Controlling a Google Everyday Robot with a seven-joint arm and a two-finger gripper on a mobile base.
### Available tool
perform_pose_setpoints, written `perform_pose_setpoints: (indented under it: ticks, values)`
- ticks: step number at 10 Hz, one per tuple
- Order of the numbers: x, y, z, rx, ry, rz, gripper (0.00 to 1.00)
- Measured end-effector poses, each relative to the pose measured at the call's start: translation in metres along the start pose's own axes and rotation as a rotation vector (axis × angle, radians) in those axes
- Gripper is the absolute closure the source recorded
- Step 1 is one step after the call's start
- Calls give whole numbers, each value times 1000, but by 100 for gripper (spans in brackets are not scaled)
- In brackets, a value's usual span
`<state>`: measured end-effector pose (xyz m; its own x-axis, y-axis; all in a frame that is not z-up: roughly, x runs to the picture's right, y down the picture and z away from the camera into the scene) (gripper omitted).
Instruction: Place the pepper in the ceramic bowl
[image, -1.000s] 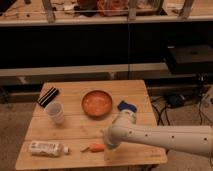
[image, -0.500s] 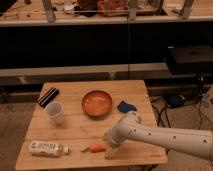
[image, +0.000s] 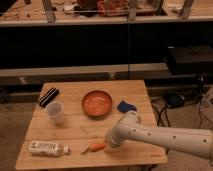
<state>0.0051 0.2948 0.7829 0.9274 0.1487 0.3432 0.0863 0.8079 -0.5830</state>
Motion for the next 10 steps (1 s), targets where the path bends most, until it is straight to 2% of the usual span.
perform_pose_setpoints:
  ticks: [3,9,10]
  values:
    - [2,-5,-7,3,11,8,94]
    - [-7,-23,-14,37,14,12,94]
    - [-7,-32,-21,48,19,22,94]
